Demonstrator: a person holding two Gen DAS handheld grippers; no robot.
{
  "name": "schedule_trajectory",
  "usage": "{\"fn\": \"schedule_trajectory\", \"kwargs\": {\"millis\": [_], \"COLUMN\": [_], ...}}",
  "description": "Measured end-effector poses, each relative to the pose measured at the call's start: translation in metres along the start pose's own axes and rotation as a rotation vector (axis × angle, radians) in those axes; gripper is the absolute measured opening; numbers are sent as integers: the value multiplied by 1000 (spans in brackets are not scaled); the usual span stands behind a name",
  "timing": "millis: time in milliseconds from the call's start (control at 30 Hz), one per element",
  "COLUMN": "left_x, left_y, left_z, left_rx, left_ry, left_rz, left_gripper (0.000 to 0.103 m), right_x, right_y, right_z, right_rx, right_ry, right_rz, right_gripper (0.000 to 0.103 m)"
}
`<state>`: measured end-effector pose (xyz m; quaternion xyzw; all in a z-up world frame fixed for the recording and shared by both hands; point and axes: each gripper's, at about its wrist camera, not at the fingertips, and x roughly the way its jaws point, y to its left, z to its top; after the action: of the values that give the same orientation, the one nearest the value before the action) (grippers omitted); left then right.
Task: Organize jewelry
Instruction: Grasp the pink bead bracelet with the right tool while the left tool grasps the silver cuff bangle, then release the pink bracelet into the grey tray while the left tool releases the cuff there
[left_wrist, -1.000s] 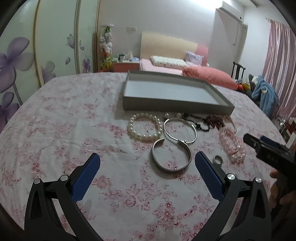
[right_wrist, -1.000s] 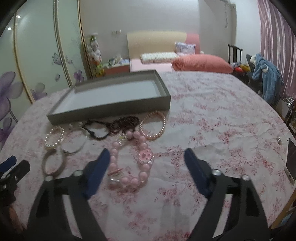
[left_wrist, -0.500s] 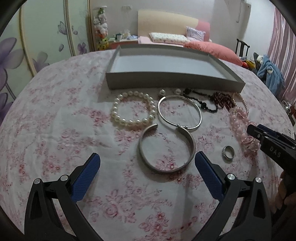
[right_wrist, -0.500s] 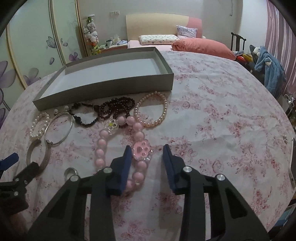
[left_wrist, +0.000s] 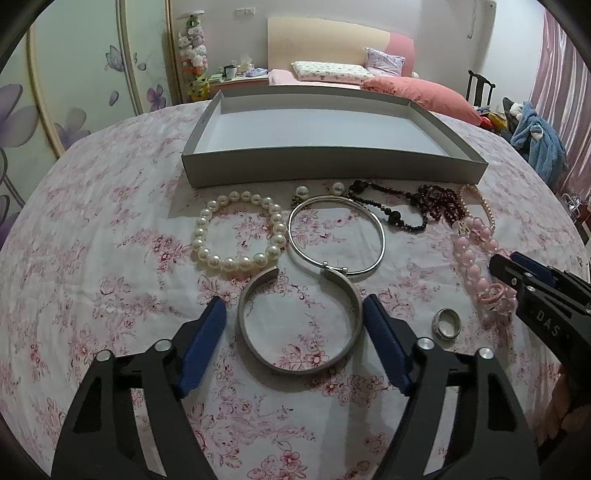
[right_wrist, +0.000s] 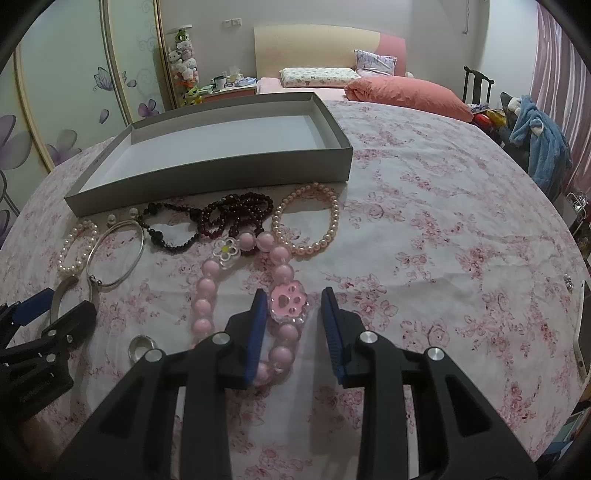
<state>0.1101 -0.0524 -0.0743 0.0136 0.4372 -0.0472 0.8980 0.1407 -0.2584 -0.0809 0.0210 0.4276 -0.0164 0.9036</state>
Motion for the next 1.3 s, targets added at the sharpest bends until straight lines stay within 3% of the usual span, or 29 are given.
{"fn": "schedule_trajectory", "kwargs": {"millis": [67, 533, 667, 933, 1300], "left_x": [0, -1, -3, -12, -28], "left_y": [1, 7, 11, 28, 31], "left_z": [1, 0, -2, -4, -3], "left_rx": [-7, -8, -17, -62, -67], "left_ry": [-3, -6, -10, -27, -113], "left_rz": [-3, -21, -36, -50, -39], "left_gripper": [68, 68, 68, 68, 67], "right_x": [0, 1, 0, -24, -46], "right_y": [-1, -3, -8, -13, -9], "right_z": [0, 1, -1, 2, 3], "right_rx": [3, 4, 33, 65, 80], "right_ry": [-2, -4, -13, -116, -211], "right_rz": [4, 11, 50, 115, 180], "right_gripper": [24, 23, 23, 23, 23]}}
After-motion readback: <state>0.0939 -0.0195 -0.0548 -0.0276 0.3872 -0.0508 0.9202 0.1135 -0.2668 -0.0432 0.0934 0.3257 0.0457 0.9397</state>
